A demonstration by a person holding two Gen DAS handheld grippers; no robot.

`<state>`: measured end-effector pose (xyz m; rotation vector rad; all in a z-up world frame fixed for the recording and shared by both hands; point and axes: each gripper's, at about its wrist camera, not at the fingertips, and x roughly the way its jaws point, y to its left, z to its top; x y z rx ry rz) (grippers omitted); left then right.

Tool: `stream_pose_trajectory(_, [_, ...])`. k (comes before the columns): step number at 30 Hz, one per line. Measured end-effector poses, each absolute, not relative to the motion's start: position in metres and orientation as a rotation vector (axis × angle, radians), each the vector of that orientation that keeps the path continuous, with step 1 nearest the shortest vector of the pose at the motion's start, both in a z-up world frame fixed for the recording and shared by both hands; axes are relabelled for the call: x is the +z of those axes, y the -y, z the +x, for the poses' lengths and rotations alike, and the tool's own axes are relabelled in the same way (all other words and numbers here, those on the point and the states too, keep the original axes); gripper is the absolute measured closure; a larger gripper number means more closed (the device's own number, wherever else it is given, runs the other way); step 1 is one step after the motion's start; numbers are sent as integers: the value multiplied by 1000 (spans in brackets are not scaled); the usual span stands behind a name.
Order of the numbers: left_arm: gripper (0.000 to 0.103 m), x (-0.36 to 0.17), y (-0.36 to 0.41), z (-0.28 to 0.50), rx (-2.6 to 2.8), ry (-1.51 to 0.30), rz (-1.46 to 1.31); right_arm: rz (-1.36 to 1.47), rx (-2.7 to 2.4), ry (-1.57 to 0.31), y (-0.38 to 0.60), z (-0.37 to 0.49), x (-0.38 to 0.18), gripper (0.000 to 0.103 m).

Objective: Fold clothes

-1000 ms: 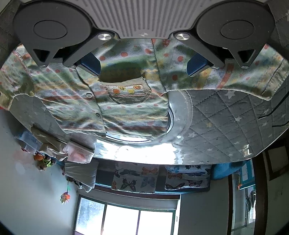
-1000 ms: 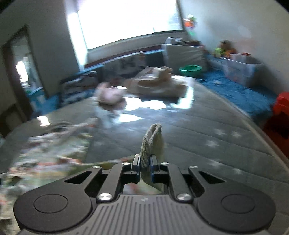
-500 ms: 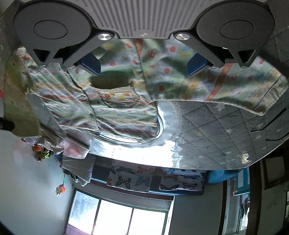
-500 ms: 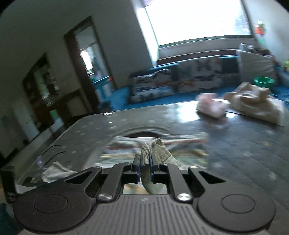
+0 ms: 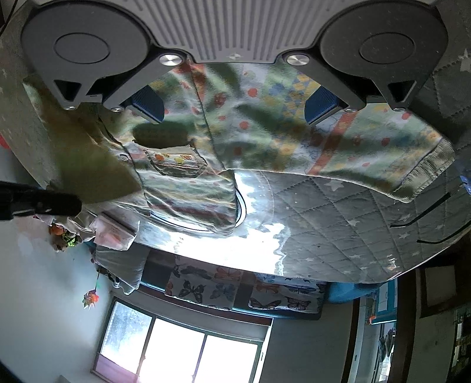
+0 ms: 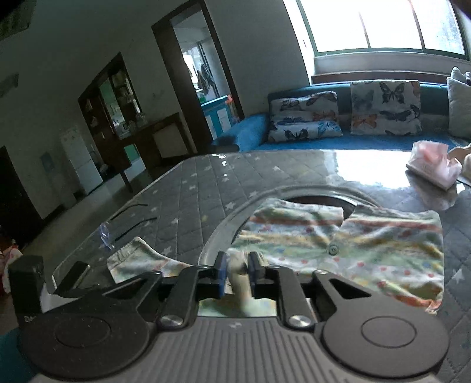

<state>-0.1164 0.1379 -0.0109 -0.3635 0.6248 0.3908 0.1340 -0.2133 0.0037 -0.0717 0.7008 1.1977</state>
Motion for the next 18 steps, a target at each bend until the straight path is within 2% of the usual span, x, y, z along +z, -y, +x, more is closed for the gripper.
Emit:
stream_pose_trajectory(8, [0, -4, -131, -110, 358, -618, -344, -191, 1117, -715, 246, 146, -5, 83])
stream_pose_trajectory(18, [0, 2, -99, -76, 232, -630, -285, -256, 940, -864, 304, 172, -61, 83])
